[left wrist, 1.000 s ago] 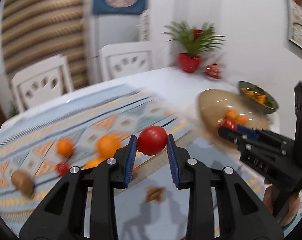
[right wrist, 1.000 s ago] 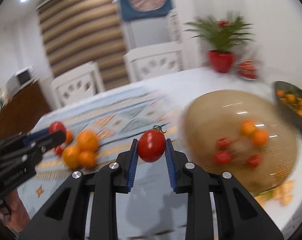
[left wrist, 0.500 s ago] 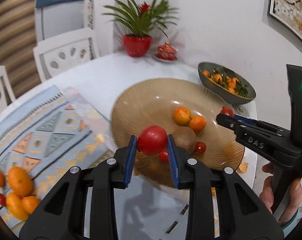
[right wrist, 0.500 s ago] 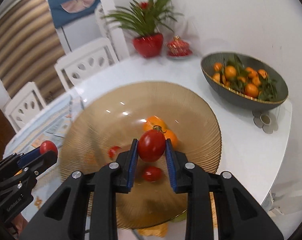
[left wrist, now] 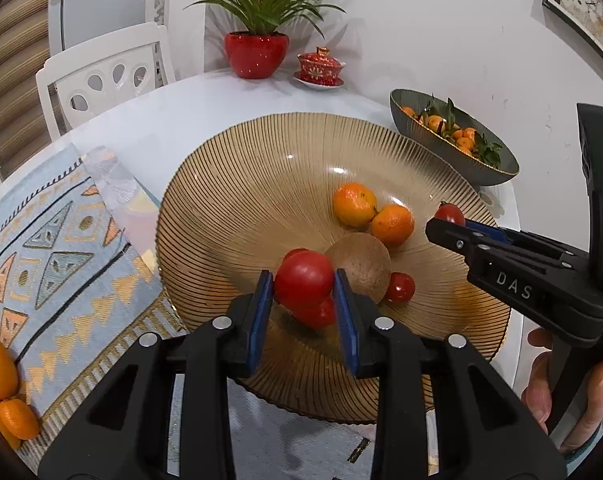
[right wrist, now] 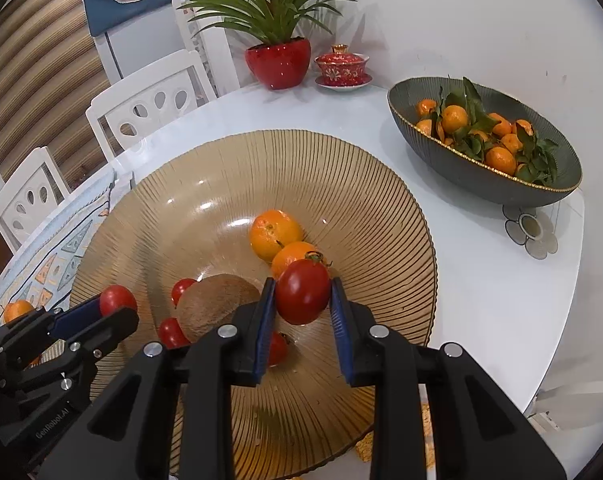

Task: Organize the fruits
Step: 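Carry both cherry tomatoes into the glass bowl and open both tools, then move both open tools back to the fruit row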

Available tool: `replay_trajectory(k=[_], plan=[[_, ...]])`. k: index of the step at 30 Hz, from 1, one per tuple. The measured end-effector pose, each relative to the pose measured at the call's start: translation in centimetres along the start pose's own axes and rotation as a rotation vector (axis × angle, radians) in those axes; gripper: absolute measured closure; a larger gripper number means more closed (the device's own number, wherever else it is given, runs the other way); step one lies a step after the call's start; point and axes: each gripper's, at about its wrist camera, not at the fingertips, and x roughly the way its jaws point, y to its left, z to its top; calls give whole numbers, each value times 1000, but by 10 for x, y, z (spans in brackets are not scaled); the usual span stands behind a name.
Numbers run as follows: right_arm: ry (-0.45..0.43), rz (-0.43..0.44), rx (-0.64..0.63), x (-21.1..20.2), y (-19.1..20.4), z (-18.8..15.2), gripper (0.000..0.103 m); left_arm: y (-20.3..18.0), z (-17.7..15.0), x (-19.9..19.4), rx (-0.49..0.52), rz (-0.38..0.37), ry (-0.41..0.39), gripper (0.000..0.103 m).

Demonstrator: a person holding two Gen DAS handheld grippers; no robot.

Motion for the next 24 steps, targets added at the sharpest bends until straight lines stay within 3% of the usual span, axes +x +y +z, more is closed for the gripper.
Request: replay_trajectory(k=[10, 24], plan=[[-16, -3, 12, -13, -1, -2, 75, 7, -6, -13, -22, 2, -11, 64], [-85, 16, -18, -62, 28, -4, 75, 21, -13, -76, -47, 11, -104, 48]])
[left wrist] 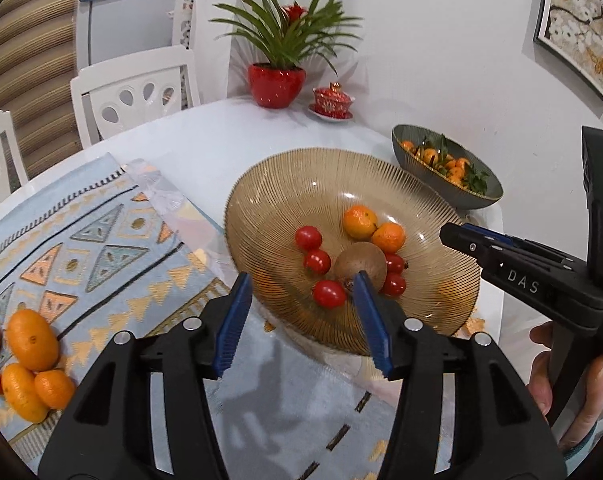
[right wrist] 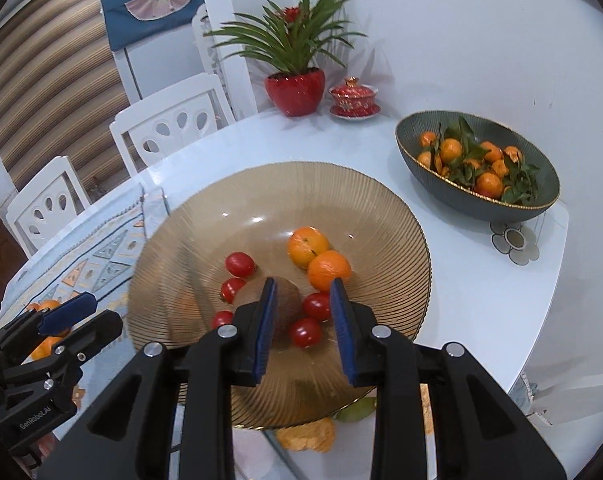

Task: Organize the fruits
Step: 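Move both open tools back to the fruit row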

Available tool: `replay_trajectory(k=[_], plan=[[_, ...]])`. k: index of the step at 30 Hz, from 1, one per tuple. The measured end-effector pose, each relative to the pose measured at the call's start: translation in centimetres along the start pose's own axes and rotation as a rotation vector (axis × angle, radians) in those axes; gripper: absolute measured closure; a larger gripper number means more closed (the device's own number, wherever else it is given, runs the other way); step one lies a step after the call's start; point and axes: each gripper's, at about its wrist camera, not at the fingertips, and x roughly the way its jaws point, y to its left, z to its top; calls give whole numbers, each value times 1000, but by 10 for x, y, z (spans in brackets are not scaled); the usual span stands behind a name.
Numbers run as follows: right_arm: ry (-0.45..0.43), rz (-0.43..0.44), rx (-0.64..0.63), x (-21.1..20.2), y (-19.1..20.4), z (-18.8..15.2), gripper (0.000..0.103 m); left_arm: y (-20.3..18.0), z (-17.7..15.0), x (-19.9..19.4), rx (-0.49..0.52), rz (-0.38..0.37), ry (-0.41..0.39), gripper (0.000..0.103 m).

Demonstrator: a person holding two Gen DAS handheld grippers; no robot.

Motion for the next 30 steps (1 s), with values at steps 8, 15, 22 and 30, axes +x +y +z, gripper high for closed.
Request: replay_trajectory(k=[8, 15, 22, 30], plan=[[-35, 23, -44, -27, 29, 0, 75, 22, -4, -42, -43, 19, -59, 43], [-49, 73, -94, -42, 71, -6, 72, 54, -15, -86, -86, 61, -117, 33], [-45, 139, -162, -48, 126, -18, 70, 106, -38, -142, -157, 164, -191, 16], [-21, 199, -237, -39, 191, -39, 61, 161, -67, -192, -182, 380, -204, 15]])
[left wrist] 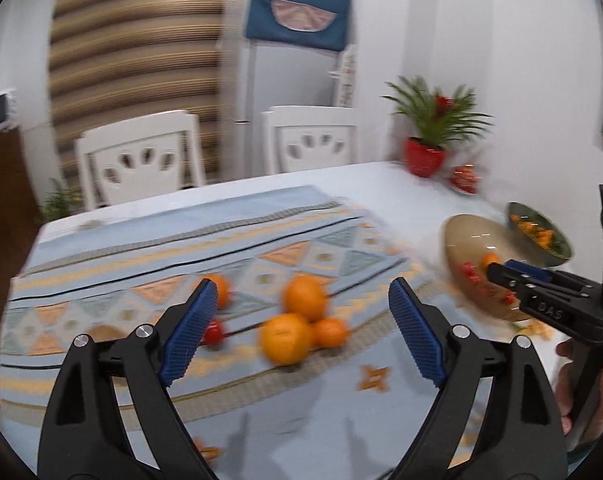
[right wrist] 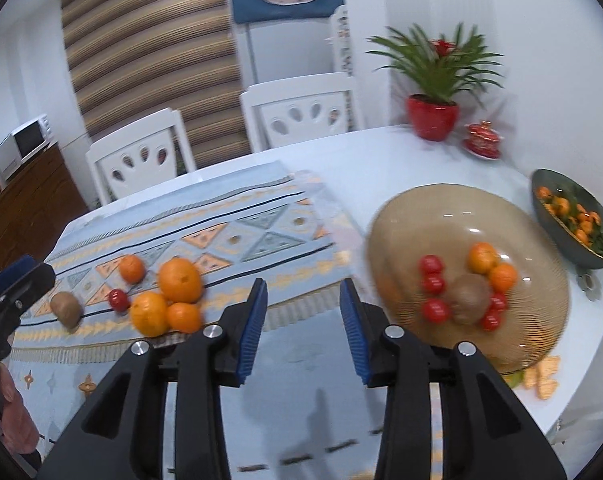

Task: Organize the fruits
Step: 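Move both open tools back to the fruit row, then grasp a large orange with the left tool while the right tool grasps a mandarin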

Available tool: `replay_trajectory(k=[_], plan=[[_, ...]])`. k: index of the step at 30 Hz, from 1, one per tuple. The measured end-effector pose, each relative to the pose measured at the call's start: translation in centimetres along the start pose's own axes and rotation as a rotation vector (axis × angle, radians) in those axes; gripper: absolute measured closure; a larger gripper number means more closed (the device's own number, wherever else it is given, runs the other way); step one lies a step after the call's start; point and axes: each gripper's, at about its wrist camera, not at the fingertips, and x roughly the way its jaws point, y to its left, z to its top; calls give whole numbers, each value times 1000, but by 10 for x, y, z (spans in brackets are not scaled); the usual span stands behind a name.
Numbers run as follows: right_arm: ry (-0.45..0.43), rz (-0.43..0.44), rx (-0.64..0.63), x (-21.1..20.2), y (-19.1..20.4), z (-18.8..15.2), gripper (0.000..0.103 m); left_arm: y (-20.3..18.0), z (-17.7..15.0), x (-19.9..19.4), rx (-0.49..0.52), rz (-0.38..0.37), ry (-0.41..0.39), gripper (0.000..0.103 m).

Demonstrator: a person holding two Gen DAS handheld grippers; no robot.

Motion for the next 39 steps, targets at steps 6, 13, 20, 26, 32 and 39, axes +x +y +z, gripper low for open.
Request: replay_trajectory(k=[6, 13, 20, 26, 32, 39], plan=[[27, 58, -30, 26, 46, -9, 59, 48, -20, 1, -45, 70, 21, 12], [86, 105, -69, 63, 87, -20, 59, 83, -57, 35, -110, 41, 112, 14], [118, 143, -51, 102, 99, -30, 59, 103, -82, 61, -173, -9, 145, 14], [189, 182, -7, 123, 93, -21, 59, 107, -85, 70, -185, -17, 191, 22], [164, 241, 35, 129, 85, 3, 59, 85, -62, 67, -108, -24, 230, 24], [257, 386, 148, 149, 65, -19, 58, 44, -63, 108, -42, -122, 263, 27]])
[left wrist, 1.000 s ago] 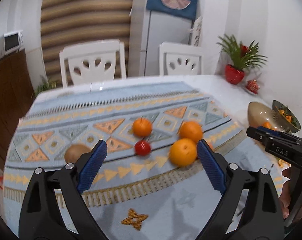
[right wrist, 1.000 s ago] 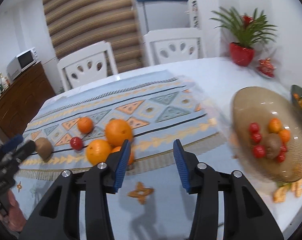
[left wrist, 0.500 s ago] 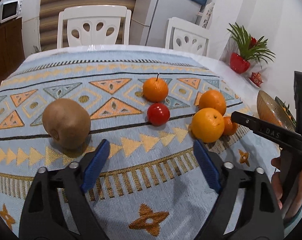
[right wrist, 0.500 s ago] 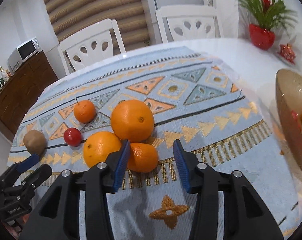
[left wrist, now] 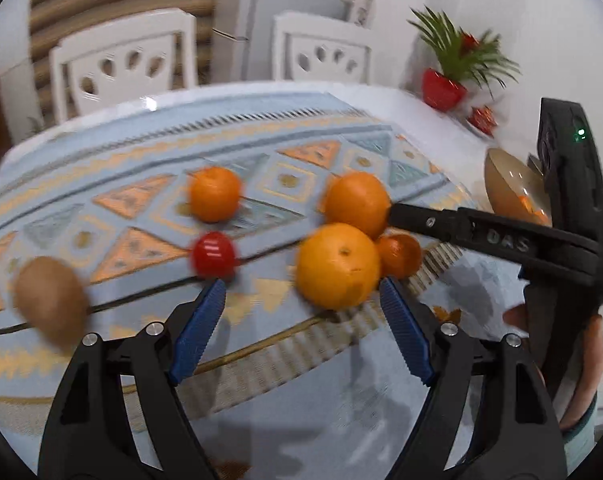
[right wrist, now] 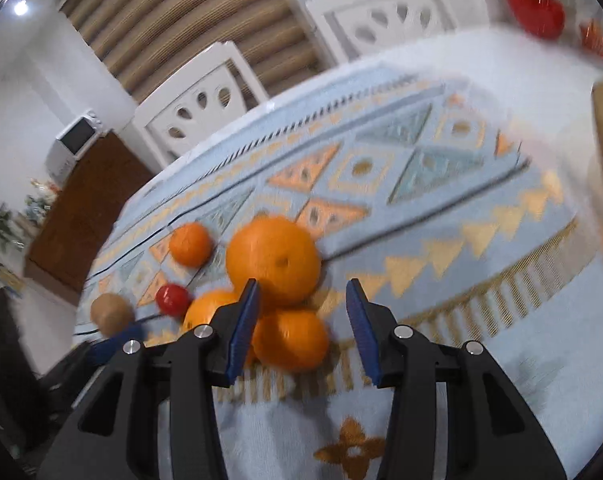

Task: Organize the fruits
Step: 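Grasp a large orange with the left tool while the right tool grasps a mandarin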

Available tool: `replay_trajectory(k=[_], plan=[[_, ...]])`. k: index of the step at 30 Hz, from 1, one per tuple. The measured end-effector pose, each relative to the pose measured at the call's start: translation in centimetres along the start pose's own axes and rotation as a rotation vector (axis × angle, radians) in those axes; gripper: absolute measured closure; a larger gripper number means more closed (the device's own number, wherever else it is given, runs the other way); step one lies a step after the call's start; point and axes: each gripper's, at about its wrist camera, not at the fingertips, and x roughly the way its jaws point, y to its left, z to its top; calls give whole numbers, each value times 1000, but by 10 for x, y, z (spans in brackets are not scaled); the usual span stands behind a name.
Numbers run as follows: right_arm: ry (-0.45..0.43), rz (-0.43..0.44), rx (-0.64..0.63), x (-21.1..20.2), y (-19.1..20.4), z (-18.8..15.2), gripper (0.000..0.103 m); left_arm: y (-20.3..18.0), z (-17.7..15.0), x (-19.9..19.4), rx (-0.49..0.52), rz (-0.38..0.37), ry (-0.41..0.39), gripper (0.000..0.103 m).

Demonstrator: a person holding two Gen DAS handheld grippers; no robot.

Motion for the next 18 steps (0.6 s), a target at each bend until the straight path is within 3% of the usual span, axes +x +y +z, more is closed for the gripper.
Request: replay_trajectory(k=[4, 8, 12, 18], plan=[[25, 67, 37, 0, -9, -4, 58, -10, -2, 20, 23, -31, 20, 30], [49, 102, 45, 0, -8, -7, 58, -12, -2, 27, 32, -22, 33, 30], [76, 118, 53, 4, -9, -10, 58, -13, 1, 36, 31, 9, 95, 33], [83, 104, 13, 3, -5, -15, 56, -16, 3, 38, 46, -8, 57, 46]])
